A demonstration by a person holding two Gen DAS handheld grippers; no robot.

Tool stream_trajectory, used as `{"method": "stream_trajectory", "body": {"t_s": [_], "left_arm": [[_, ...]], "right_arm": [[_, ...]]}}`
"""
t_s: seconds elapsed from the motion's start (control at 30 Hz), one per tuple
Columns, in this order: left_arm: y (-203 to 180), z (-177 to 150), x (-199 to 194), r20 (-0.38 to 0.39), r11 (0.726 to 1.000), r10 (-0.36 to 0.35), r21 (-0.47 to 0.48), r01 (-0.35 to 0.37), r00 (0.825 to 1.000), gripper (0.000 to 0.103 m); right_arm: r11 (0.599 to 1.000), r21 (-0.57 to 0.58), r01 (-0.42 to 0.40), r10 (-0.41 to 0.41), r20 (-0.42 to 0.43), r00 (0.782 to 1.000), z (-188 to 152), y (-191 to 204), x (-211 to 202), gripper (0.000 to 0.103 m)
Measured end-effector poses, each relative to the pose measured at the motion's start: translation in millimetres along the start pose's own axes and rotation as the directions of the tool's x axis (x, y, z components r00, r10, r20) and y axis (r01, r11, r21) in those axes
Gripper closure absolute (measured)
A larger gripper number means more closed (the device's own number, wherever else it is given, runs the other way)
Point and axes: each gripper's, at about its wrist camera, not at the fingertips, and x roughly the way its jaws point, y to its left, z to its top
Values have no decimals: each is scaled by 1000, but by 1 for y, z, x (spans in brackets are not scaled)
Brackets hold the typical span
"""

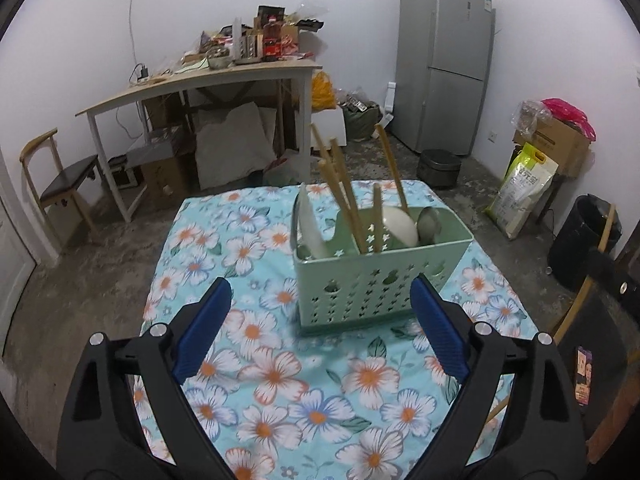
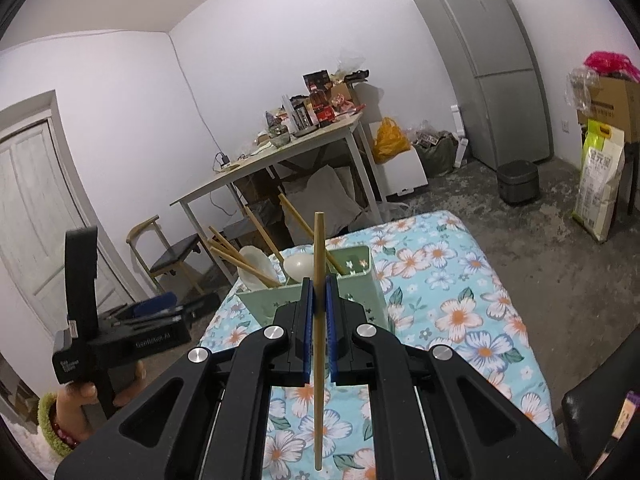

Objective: Organize utensils
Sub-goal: 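Lower the right tool's chopstick into the green holder and open it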

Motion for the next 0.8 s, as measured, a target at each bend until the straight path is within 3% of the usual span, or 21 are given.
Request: {"method": "stream_trajectory", "body": {"t_s": [0.5, 0.8], "left_arm": [[12, -5, 0, -20, 998, 47, -35, -48, 999, 14], [17, -14, 8, -40, 998, 33, -51, -35, 999, 12]], "right_arm": [[992, -121, 21, -7, 110, 994, 41, 28, -9, 97], [982, -184, 43, -5, 202, 979, 72, 44, -19, 97]]}}
